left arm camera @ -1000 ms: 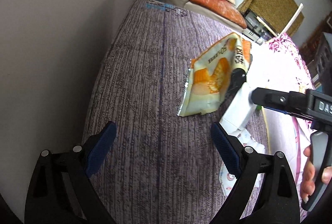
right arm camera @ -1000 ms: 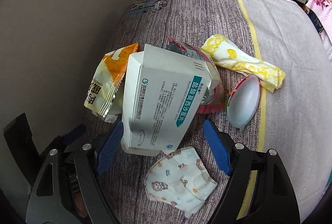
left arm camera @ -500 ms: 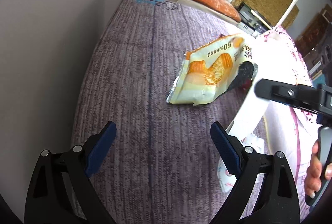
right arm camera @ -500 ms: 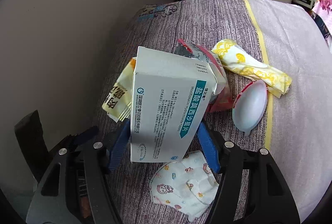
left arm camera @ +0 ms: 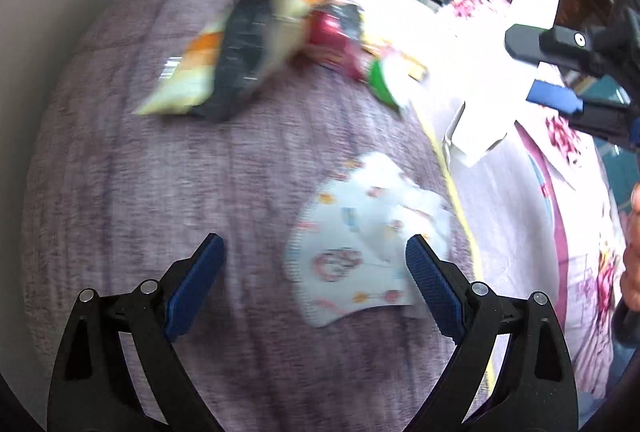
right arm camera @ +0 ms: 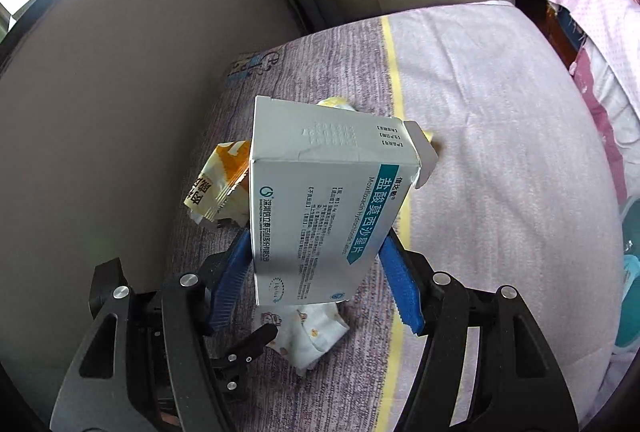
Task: Collect trash
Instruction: 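Grasp the white face mask with the left tool while the right tool grasps the white medicine box, then carry the mask and box over the teal bin and release the mask with the left tool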
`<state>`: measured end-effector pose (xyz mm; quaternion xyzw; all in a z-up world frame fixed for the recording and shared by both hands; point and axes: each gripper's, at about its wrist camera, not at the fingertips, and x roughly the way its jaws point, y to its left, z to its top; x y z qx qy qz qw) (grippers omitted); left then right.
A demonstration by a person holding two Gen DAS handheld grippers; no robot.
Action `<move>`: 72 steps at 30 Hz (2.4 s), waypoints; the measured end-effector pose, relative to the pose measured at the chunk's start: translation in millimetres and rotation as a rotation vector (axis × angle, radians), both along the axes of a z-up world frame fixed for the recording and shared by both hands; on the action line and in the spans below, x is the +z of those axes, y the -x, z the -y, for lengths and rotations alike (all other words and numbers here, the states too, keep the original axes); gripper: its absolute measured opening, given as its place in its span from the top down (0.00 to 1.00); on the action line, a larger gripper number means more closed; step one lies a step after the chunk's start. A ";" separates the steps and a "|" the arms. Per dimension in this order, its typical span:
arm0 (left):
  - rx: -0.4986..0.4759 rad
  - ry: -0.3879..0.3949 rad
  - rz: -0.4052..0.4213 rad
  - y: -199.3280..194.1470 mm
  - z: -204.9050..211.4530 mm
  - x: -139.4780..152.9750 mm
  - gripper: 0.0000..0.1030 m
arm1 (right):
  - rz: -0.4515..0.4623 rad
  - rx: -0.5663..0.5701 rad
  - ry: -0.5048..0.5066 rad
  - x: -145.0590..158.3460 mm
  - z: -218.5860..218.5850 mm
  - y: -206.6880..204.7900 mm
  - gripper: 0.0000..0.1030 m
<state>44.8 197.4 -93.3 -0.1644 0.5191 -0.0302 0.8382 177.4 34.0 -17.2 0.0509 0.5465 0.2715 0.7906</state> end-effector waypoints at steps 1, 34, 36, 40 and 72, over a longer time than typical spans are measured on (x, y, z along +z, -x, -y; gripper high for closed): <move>-0.008 0.000 -0.002 -1.2 5.8 0.3 0.10 | 0.003 -0.005 0.003 1.9 7.1 1.3 0.40; -0.075 -0.155 0.040 -53.1 140.6 41.7 0.88 | 0.064 -0.220 -0.033 0.0 196.7 8.4 0.40; -0.100 -0.153 0.049 -55.6 153.1 44.8 0.88 | 0.070 -0.241 -0.031 0.0 208.5 9.3 0.40; -0.148 -0.149 0.062 -63.2 178.0 48.6 0.88 | 0.099 -0.278 -0.008 2.9 230.5 12.9 0.40; -0.527 -0.103 0.019 -139.1 415.0 33.1 0.88 | 0.163 -0.641 0.103 -8.3 439.9 24.8 0.39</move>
